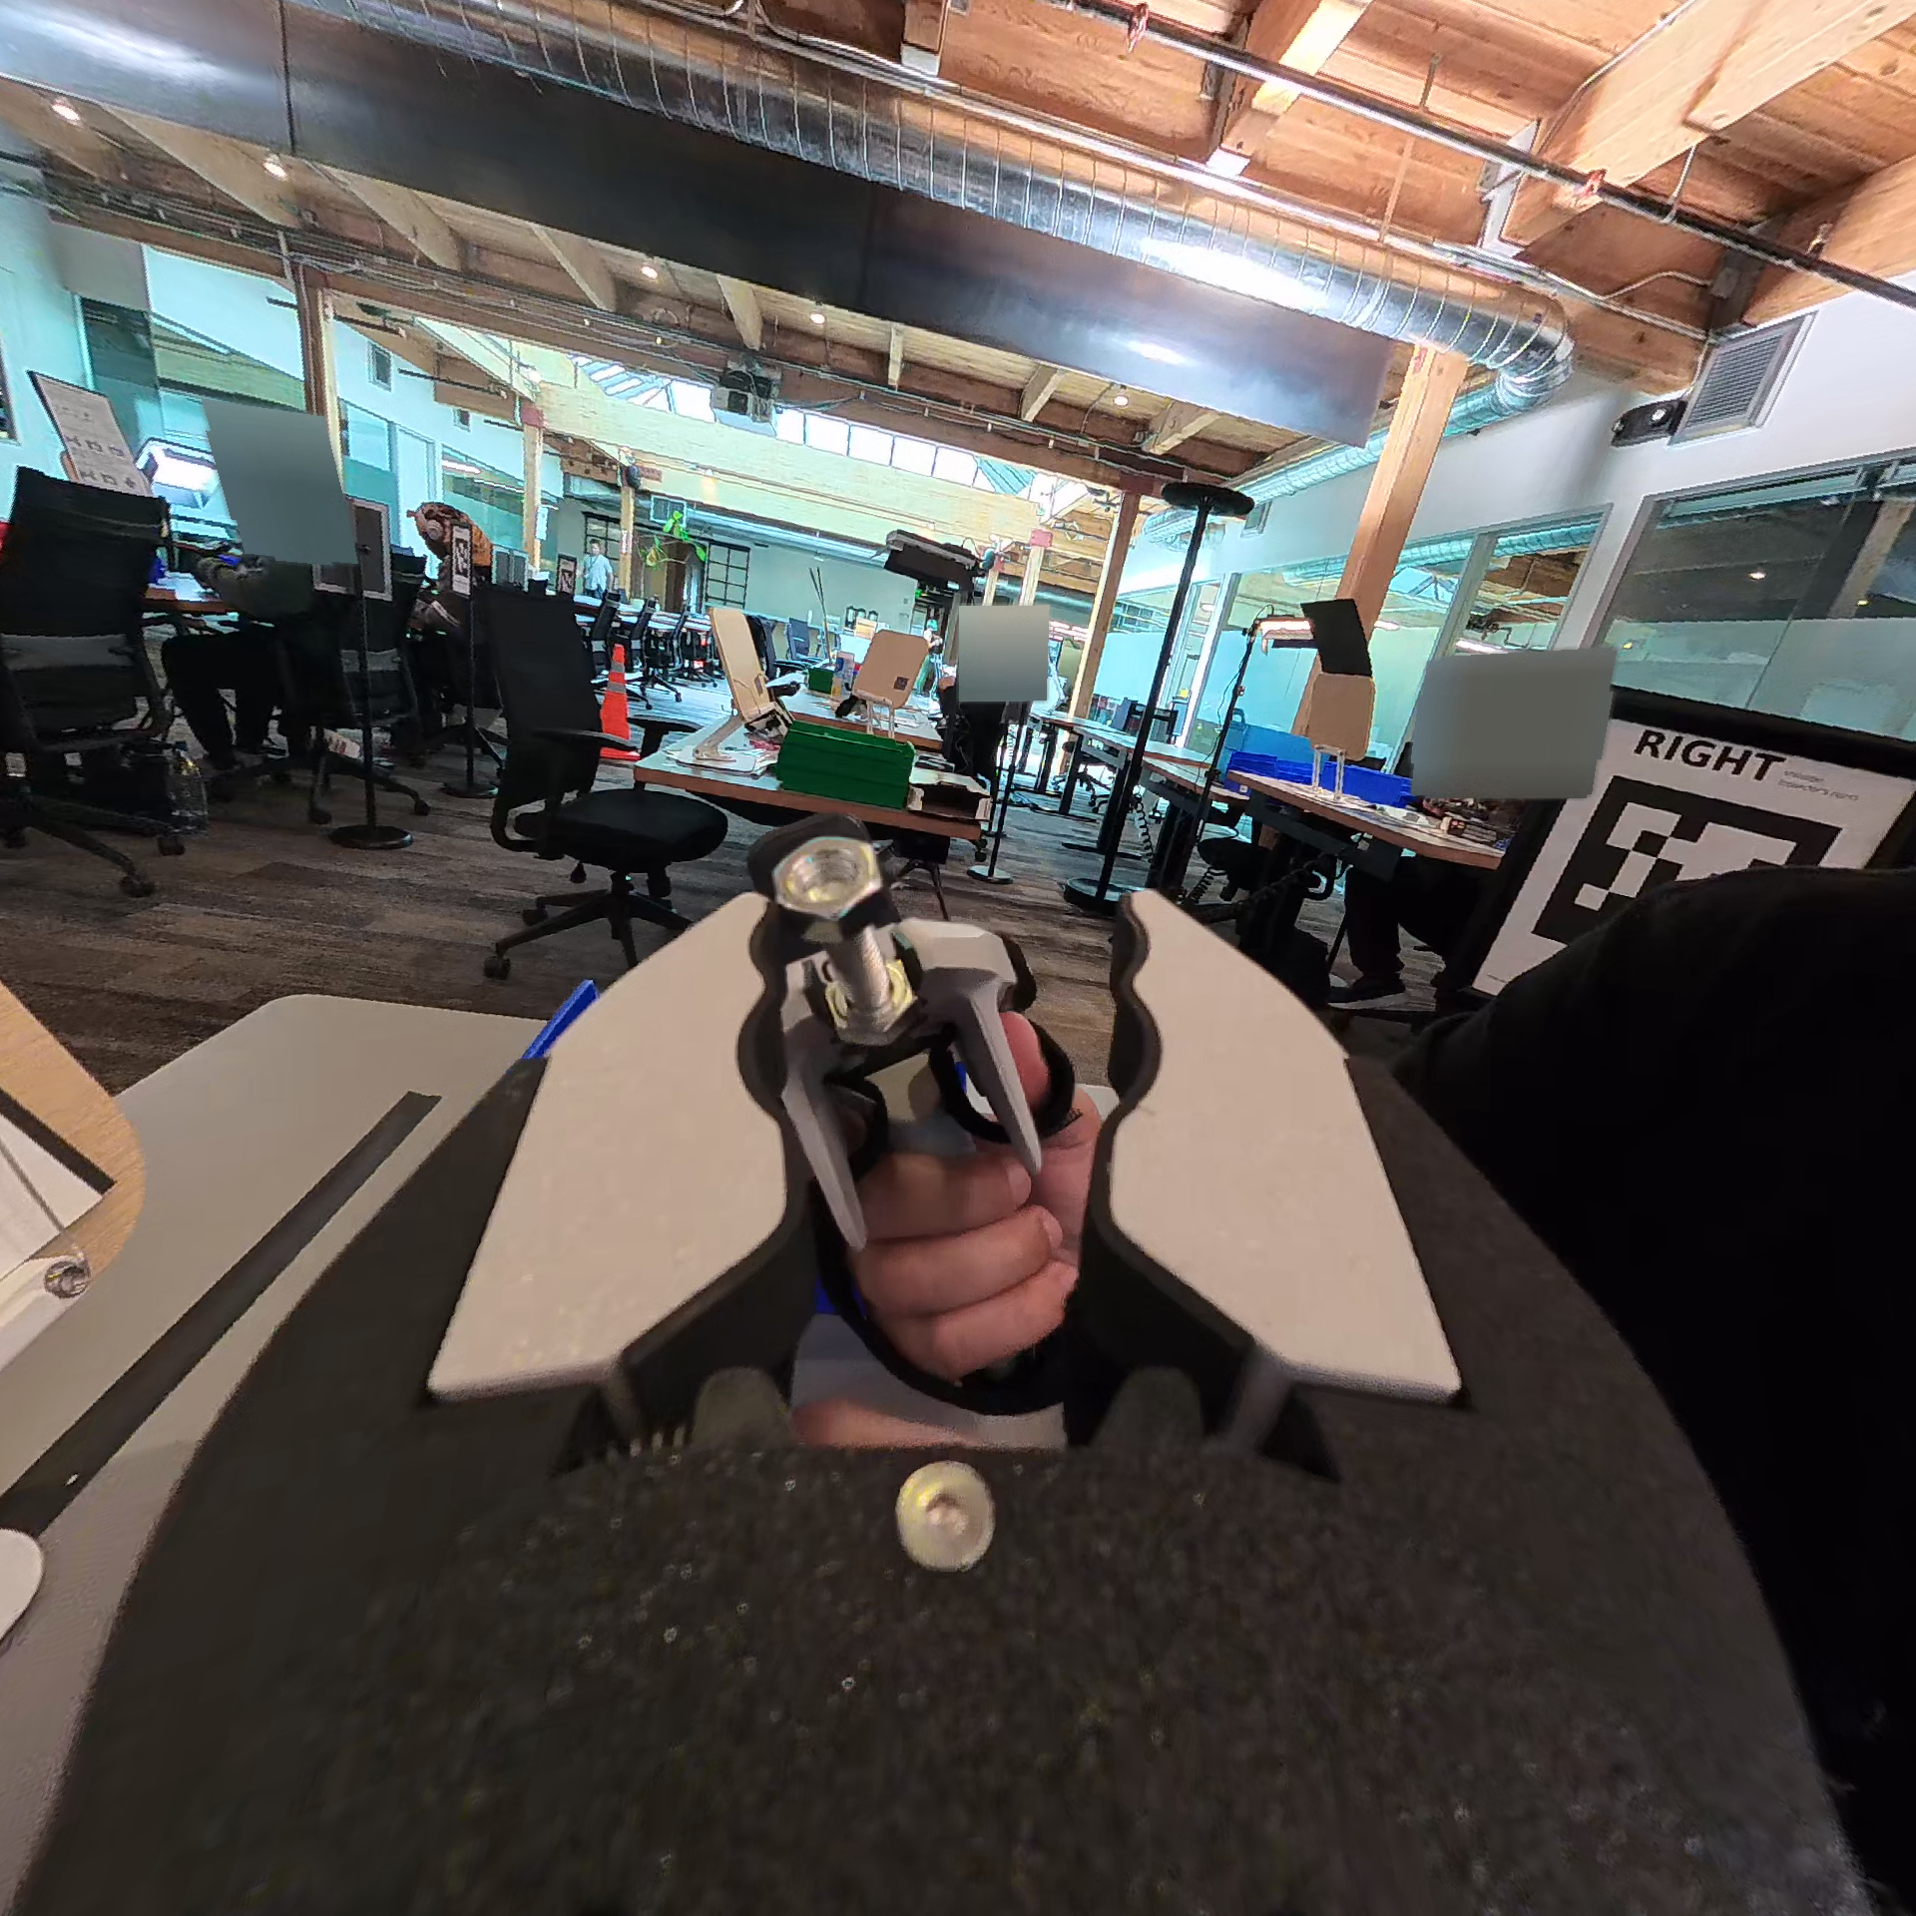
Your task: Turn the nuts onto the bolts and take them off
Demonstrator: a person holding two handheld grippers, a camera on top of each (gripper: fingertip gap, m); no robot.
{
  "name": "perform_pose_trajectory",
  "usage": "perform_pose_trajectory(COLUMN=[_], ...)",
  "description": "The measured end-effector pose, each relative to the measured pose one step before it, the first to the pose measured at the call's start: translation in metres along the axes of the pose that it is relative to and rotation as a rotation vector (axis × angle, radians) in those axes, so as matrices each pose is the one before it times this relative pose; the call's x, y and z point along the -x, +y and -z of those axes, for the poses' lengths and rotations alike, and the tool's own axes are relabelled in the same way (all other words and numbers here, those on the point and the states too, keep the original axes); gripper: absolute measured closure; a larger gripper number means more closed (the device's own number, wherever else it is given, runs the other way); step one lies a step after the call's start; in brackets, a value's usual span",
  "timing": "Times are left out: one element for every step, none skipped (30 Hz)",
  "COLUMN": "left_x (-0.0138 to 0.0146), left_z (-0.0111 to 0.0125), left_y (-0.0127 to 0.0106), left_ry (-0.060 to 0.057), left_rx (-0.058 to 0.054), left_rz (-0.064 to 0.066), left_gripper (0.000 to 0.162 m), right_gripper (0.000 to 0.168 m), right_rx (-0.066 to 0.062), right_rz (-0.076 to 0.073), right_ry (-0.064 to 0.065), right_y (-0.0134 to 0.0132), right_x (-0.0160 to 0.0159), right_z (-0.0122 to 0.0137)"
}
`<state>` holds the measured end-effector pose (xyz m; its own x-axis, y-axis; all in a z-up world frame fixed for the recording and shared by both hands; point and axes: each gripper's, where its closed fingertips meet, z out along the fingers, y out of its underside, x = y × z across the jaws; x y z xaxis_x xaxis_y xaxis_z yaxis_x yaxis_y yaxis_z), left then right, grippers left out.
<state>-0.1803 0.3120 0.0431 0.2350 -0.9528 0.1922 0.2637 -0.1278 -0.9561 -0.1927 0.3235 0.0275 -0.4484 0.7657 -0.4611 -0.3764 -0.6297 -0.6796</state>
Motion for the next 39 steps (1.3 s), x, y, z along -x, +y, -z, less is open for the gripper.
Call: perform_pose_trajectory(left_x=[-0.0004, 0.00039, 0.00008, 0.00047, 0.00141, 0.00231, 0.0022, 0.00103, -0.00011, 0.00003, 0.0005, 0.00016, -0.00116, -0.00148, -0.00149, -0.00043, 0.00104, 0.00053, -0.00062, -0.00049, 0.00031, 0.00055, 0.0007, 0.00165, 0.00257, 0.00272, 0.00277, 0.00383, 0.00416, 0.00424, 0.00307, 0.0016, 0.0009, -0.00094, -0.00149, -0.00185, -0.00183, -0.00234, -0.00239], left_z=[0.00021, 0.00034, 0.00035, 0.00056, 0.00066, 0.00073, 0.00102, 0.00098, 0.00092, 0.00079, 0.0006, 0.00063, 0.00047, 0.00009, -0.00042, -0.00051, -0.00039, 0.0, 0.00006, -0.00005, -0.00013, -0.00024, -0.00049, -0.00057, -0.00085, -0.00079, -0.00058, -0.0004, -0.00041, -0.0004, -0.00051, -0.00039, -0.00003, 0.0002, 0.00064, 0.00074, 0.00055, 0.00058, 0.00057], left_y=[-0.00053, -0.00041, -0.00059, -0.00083, -0.00062, -0.0009, -0.00158, -0.0016, -0.00131, -0.00101, -0.00049, -0.0001, -0.00005, 0.0003, 0.00089, 0.00122, 0.00089, -0.00008, -0.00008, -0.00004, 0.00011, 0.00029, 0.00022, 0.00064, 0.00092, 0.00096, 0.0009, 0.00115, 0.00144, 0.00157, 0.00126, 0.00062, 0.00044, 0.00014, 0.0, -0.00011, -0.00004, -0.00021, -0.00012], left_ry=[0.0008, -0.0034, -0.002, -0.0039, -0.0087, -0.0143, -0.0136, -0.0049, 0.0022, 0.0006, -0.0034, -0.0012, 0.0057, 0.009, 0.009, 0.0004, -0.0104, -0.0061, 0.0049, 0.0061, -0.0006, -0.0031, -0.0053, -0.0113, -0.0194, -0.0237, -0.0308, -0.0429, -0.0495, -0.0537, -0.0469, -0.038, -0.0303, -0.0144, -0.0074, -0.0018, 0.0011, 0.0084, 0.0127], left_rx=[-0.0017, -0.0003, -0.0033, -0.0036, -0.003, -0.0047, -0.0103, -0.0102, -0.0092, -0.0059, -0.0016, -0.0007, -0.0005, 0.0015, 0.0055, 0.0072, 0.0043, -0.0022, 0.0004, 0.0025, 0.0039, 0.0041, 0.0056, 0.01, 0.0159, 0.0169, 0.0174, 0.0205, 0.0218, 0.022, 0.0157, 0.0077, 0.0055, 0.0013, 0.0013, -0.0015, -0.0011, -0.0019, 0.0002], left_rz=[-0.001, -0.0015, -0.0028, -0.0028, -0.0021, -0.0037, -0.0045, -0.0022, -0.001, -0.0005, -0.0022, -0.0058, -0.0065, -0.003, -0.0005, -0.0035, -0.0089, -0.0103, 0.0012, 0.0061, 0.0048, 0.0042, 0.0084, 0.0171, 0.0245, 0.0246, 0.0197, 0.0166, 0.0119, 0.0113, 0.0133, 0.0176, 0.0217, 0.0217, 0.0223, 0.0203, 0.0143, 0.0164, 0.014], left_gripper=[0.103, 0.104, 0.104, 0.105, 0.106, 0.108, 0.112, 0.116, 0.121, 0.123, 0.124, 0.128, 0.131, 0.132, 0.132, 0.136, 0.143, 0.143, 0.144, 0.144, 0.144, 0.144, 0.144, 0.144, 0.144, 0.144, 0.144, 0.144, 0.144, 0.144, 0.144, 0.144, 0.144, 0.145, 0.144, 0.144, 0.144, 0.144, 0.144], right_gripper=[0.15, 0.15, 0.15, 0.151, 0.151, 0.151, 0.151, 0.15, 0.151, 0.151, 0.151, 0.151, 0.151, 0.151, 0.151, 0.151, 0.151, 0.151, 0.151, 0.151, 0.151, 0.15, 0.151, 0.151, 0.151, 0.151, 0.151, 0.15, 0.15, 0.15, 0.15, 0.15, 0.15, 0.15, 0.15, 0.151, 0.15, 0.15, 0.15], right_rx=[-0.0033, -0.0019, -0.003, -0.002, 0.0019, 0.0011, 0.0015, 0.0053, 0.0059, 0.0036, 0.0053, 0.0035, 0.0035, 0.0081, 0.0059, 0.0018, 0.0003, 0.0, -0.0006, 0.0011, 0.0029, 0.0026, 0.0076, 0.01, 0.0094, 0.0105, 0.0102, 0.0109, 0.013, 0.0154, 0.0151, 0.0158, 0.0093, 0.0011, 0.0024, 0.006, 0.0047, 0.0008, -0.0011], right_rz=[0.0, -0.002, 0.0033, 0.0063, 0.0026, -0.0012, -0.0016, -0.0046, -0.0086, -0.0131, -0.0155, -0.013, -0.0127, -0.0115, -0.0056, -0.0008, 0.0004, 0.0008, 0.0034, 0.0093, 0.0187, 0.0336, 0.0502, 0.0673, 0.0775, 0.0743, 0.0739, 0.0737, 0.0714, 0.0801, 0.092, 0.1038, 0.1064, 0.0974, 0.093, 0.0951, 0.0908, 0.0654, 0.0195], right_ry=[-0.002, -0.0022, 0.0011, -0.0008, -0.0067, -0.0114, -0.0106, -0.0121, -0.015, -0.0175, -0.0124, -0.0112, -0.0105, -0.0042, -0.0005, -0.0002, 0.0001, 0.0011, -0.0019, 0.0016, 0.0086, 0.0131, 0.0191, 0.0311, 0.0418, 0.0404, 0.0402, 0.0465, 0.0486, 0.0527, 0.0536, 0.0544, 0.0521, 0.0431, 0.0375, 0.0384, 0.0374, 0.0236, 0.0023], right_y=[-0.00182, -0.00132, -0.00136, -0.00086, -0.00018, -0.00006, 0.00022, 0.00105, 0.00135, 0.00119, 0.00143, 0.00135, 0.00136, 0.00209, 0.00167, 0.00132, 0.0008, 0.0003, -0.0003, -0.00017, -0.0001, -0.0001, 0.00053, 0.00074, 0.00042, 0.00038, 0.00027, 0.00025, 0.00056, 0.00087, 0.00125, 0.00129, 0.00004, -0.00128, -0.0016, -0.00155, -0.00209, -0.00224, -0.00195], right_x=[0.00026, 0.00012, 0.00004, 0.00048, 0.00125, 0.0019, 0.00188, 0.00186, 0.00202, 0.00214, 0.00116, 0.00084, 0.0006, -0.00037, -0.00059, -0.00027, -0.00015, -0.00008, 0.00056, 0.00042, -0.00019, -0.0004, -0.00082, -0.00171, -0.00261, -0.0028, -0.00316, -0.00412, -0.00419, -0.00413, -0.00296, -0.00196, -0.00114, -0.00013, 0.00029, 0.00014, -0.00033, 0.00025, 0.00074], right_z=[0.00072, 0.00053, 0.00058, 0.00035, -0.00013, -0.00045, -0.00047, -0.00092, -0.00097, -0.00099, -0.00092, -0.00086, -0.00063, -0.00084, -0.00052, -0.00035, -0.00024, -0.00009, 0.00011, 0.00005, 0.0002, 0.00028, 0.00025, 0.00044, 0.00082, 0.00085, 0.00094, 0.00114, 0.00111, 0.00096, 0.00063, 0.00015, 0.00043, 0.00085, 0.00094, 0.00066, 0.001, 0.00085, 0.00072])
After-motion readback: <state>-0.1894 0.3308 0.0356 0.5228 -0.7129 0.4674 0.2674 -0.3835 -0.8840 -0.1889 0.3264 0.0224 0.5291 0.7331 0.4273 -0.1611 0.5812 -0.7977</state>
